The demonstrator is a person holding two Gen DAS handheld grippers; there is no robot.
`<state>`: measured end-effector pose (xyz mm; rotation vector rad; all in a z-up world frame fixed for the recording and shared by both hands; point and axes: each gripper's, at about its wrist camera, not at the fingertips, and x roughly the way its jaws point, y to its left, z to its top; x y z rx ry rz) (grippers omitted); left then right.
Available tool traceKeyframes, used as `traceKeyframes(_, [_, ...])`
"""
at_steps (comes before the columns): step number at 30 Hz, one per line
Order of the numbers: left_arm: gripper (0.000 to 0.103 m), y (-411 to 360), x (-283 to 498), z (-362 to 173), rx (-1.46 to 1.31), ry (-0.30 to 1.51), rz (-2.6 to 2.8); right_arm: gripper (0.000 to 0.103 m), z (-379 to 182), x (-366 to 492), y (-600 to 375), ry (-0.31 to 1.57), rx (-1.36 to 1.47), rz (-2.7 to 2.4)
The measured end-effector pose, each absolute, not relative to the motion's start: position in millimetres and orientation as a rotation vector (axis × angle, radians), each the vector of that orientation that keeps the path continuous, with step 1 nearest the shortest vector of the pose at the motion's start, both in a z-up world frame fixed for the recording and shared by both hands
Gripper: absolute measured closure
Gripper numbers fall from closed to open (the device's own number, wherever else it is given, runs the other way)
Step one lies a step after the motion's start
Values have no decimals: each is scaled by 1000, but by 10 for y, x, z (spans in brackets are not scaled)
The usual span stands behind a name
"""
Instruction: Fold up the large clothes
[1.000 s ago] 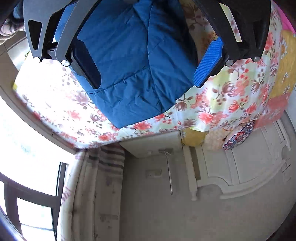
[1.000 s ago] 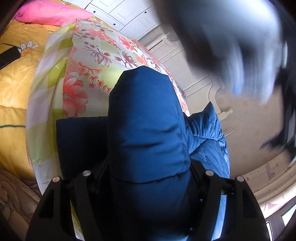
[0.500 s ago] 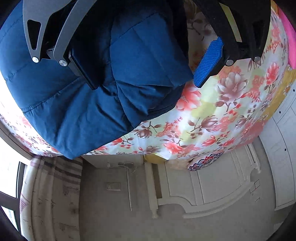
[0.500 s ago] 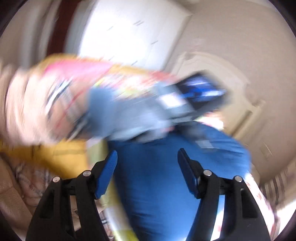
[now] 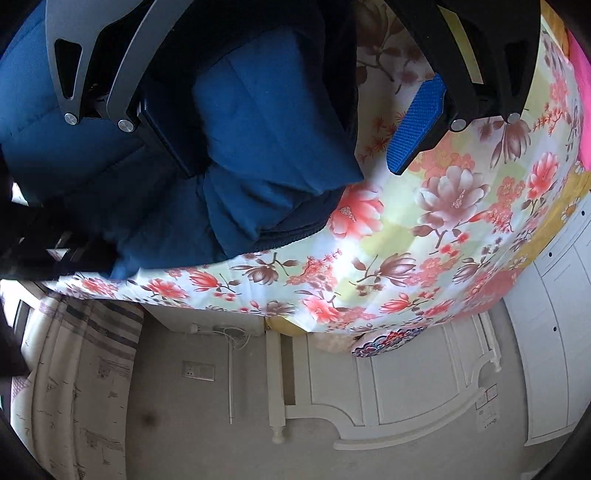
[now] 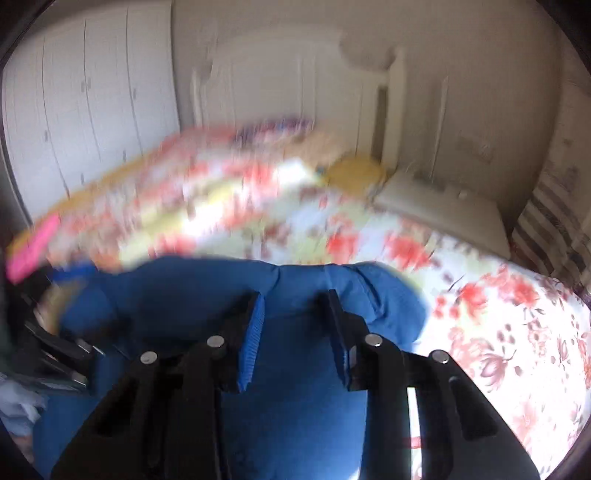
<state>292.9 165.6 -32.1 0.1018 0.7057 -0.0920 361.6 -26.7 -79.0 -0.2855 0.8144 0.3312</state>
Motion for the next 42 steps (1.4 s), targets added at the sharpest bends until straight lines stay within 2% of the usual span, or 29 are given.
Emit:
traceKeyframes(5, [4, 1769, 3047, -414, 44, 776, -108, 69, -829, 3716, -189, 858, -338, 350])
traceKeyframes(7, [4, 1772, 3055, -424, 42, 781, -110, 69, -638, 3695, -291, 844, -319, 372])
traceKeyframes(11, [4, 1790, 3032, -430, 33, 775, -110, 69, -82, 3553, -816, 681, -110, 339])
traceKeyframes(14, [4, 1799, 3059, -444, 19, 790, -122, 69, -11, 3506, -1062, 642, -41, 300])
traceKeyframes(18, [4, 1833, 3072, -449, 2, 790, -126, 70, -652, 3684, -803, 847, -195, 336])
traceKeyframes(19, [4, 1841, 3068, -447, -1, 787, -118, 70, -724, 3678, -838, 808, -131, 336])
traceKeyframes(21, [4, 1866, 3053, -445, -13, 782, -113, 69, -687, 3765, -880, 871, -78, 336])
traceKeyframes(23, [4, 1856, 3039, -431, -8, 775, -112, 69, -522, 3769, -730, 888, -216, 290])
traceKeyframes(27, [4, 1833, 3010, -411, 4, 758, -102, 69, -173, 3636, -437, 758, -242, 351])
traceKeyframes(28, [4, 1841, 3007, -410, -1, 756, -103, 69, -228, 3650, -342, 775, -276, 357])
traceKeyframes(30, [4, 1849, 2990, -397, -6, 747, -103, 69, -693, 3750, -63, 926, -405, 389])
traceKeyframes(32, [4, 1869, 2963, -364, -7, 731, -93, 69, -805, 3756, -21, 891, -420, 378])
traceKeyframes(37, [5, 2071, 2600, -87, -12, 622, 9, 71, -660, 3665, 146, 894, -569, 292])
traceKeyframes(40, [5, 2172, 2249, 9, 2, 586, 13, 70, -324, 3539, 230, 817, -519, 349])
traceKeyframes(42, [5, 2175, 2067, -43, 35, 597, 3, 65, -85, 3408, 364, 757, -466, 411])
